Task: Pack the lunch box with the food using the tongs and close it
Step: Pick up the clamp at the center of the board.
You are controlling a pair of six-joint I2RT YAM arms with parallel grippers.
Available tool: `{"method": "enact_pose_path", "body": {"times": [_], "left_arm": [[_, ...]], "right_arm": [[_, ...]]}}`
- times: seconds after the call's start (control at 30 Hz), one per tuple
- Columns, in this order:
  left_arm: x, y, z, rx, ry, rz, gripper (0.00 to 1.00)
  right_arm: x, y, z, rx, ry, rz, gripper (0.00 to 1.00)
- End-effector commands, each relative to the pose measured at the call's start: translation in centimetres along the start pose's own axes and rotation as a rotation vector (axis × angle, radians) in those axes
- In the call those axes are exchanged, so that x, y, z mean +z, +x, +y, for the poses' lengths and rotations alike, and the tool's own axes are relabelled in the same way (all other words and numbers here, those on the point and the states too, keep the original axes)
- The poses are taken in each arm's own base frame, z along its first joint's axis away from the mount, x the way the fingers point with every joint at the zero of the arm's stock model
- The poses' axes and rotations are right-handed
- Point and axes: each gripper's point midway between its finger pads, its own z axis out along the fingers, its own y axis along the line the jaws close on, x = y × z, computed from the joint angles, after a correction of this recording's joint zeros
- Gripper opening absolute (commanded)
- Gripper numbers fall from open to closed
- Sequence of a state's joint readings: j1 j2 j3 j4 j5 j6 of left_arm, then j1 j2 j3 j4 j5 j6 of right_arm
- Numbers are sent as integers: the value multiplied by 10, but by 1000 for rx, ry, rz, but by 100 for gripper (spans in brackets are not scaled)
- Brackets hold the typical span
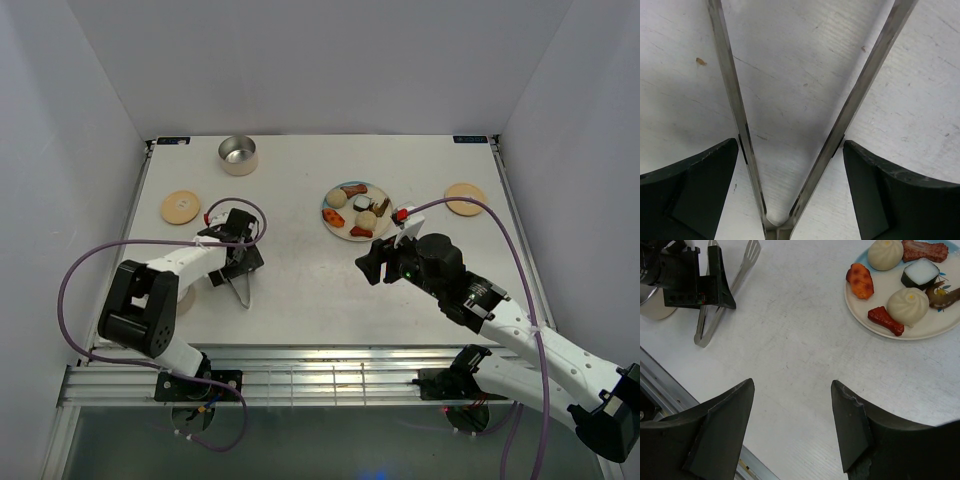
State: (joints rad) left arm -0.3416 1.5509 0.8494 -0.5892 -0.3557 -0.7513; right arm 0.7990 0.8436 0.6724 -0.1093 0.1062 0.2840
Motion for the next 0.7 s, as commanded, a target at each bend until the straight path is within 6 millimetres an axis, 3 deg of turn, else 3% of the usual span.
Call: {"method": "enact_pose_path", "body": {"times": [0.0,0.3,0.67], "left_arm": [[-5,-12,-8,-9,87,-56,97],[4,-17,6,-5,34,-46,98],[8,-25,-2,17,81,-74,96]], "right_arm": [[-1,-9,0,-8,4,-39,69],[-3,-10,-1,-9,7,-46,69],[-5,-11,-3,-12,17,-49,70]]}}
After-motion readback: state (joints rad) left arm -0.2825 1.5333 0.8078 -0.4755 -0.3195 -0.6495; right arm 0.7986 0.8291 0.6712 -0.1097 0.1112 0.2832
